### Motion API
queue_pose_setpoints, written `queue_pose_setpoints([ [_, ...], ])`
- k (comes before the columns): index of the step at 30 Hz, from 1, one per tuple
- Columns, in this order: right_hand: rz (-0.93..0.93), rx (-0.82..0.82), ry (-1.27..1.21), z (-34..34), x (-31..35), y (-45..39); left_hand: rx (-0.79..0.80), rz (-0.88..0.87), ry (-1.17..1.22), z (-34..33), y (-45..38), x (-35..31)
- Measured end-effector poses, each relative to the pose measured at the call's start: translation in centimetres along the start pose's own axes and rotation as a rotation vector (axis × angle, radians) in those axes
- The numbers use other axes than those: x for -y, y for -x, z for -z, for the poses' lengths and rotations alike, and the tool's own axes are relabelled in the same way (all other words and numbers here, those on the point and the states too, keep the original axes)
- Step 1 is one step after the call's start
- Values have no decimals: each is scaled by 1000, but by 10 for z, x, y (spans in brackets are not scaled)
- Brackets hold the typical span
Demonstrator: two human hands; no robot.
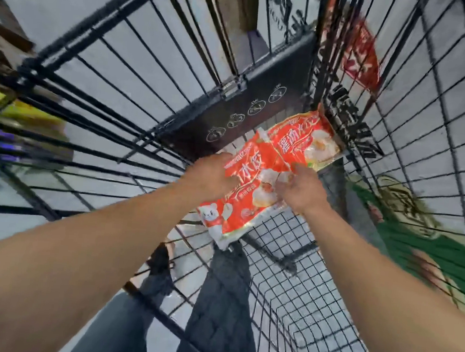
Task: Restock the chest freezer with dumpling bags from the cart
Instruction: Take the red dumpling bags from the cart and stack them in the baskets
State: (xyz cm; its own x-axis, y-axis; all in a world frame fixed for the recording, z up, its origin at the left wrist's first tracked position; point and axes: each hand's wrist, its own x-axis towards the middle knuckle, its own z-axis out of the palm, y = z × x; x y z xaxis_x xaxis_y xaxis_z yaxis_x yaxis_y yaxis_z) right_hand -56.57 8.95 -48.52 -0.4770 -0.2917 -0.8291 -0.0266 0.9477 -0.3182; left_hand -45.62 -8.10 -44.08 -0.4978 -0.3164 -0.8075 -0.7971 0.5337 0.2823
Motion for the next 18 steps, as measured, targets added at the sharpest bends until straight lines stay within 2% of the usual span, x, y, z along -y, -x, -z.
queue_pose_setpoints([
  [4, -6, -8, -114, -13, -1, -29, 85, 22, 21, -16, -19, 2],
  [9, 6, -109, -169, -16, -9, -39, 116, -15, 129, -27, -22, -7],
  [13, -116, -147, -333, -7, -29, -30, 153, -60, 197, -32, -23, -18],
  [16, -233, -205, -394, -8, -56, -15, 16, -47, 100, -45, -27, -20],
  [18, -303, -253, -431, -13, -75, -6, -122, 36, 84, -53, -32, -11],
])
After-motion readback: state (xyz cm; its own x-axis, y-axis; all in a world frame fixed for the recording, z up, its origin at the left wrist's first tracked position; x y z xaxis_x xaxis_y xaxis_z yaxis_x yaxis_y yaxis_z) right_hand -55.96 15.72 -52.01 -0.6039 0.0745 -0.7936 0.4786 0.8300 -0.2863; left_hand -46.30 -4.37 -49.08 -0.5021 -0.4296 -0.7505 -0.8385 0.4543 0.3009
